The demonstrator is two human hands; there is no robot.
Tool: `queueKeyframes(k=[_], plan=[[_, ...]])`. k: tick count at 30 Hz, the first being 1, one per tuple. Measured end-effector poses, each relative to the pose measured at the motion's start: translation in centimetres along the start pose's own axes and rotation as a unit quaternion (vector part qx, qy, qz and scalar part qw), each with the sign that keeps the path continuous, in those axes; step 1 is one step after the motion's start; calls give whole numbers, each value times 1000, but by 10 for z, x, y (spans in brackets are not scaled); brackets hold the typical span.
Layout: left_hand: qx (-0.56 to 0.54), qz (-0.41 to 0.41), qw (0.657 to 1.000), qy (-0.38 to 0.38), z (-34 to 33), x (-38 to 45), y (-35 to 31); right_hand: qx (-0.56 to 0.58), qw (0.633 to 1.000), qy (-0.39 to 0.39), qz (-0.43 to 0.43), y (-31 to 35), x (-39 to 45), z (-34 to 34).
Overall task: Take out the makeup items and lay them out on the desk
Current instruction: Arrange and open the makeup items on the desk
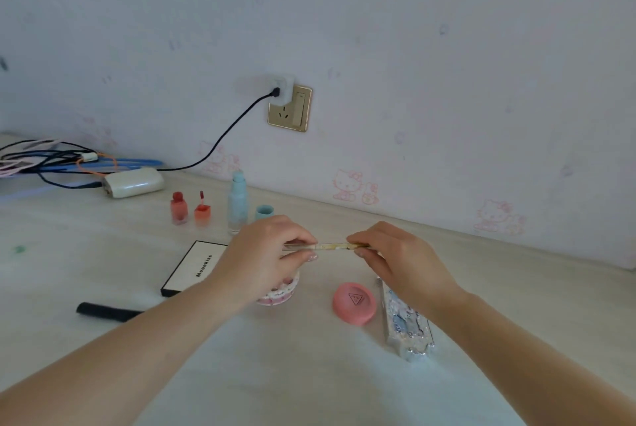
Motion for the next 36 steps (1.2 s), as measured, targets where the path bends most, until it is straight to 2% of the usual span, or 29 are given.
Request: queueKeyframes(k=[5, 13, 23, 28, 31, 36], plan=[[-2, -18, 999, -34, 40, -37, 7, 8, 1000, -13, 24, 47, -3, -5], [28, -15, 999, -17, 80, -76, 21, -1, 997, -23, 79, 115, -6, -8], [38, 12, 999, 18, 102, -114, 53, 22, 996, 45, 74, 149, -6, -53], [82, 93, 992, 1, 138, -155, 128, 21, 999, -26, -32, 110, -19, -33], [74, 129, 989, 1, 150, -174, 158, 21, 997, 0, -76, 101, -30, -47], [61, 88, 994, 30, 134, -178, 149, 59, 994, 52, -79, 129, -30, -103]])
Point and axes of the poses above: each hand's wrist, its own x-axis towards the middle knuckle, its own z-axis out of the back of the hand, y = z × x, the point moved 9 cm from there along x, towards the middle knuckle, and after that the axes turned 14 degrees about x, right-handed, at the moved point
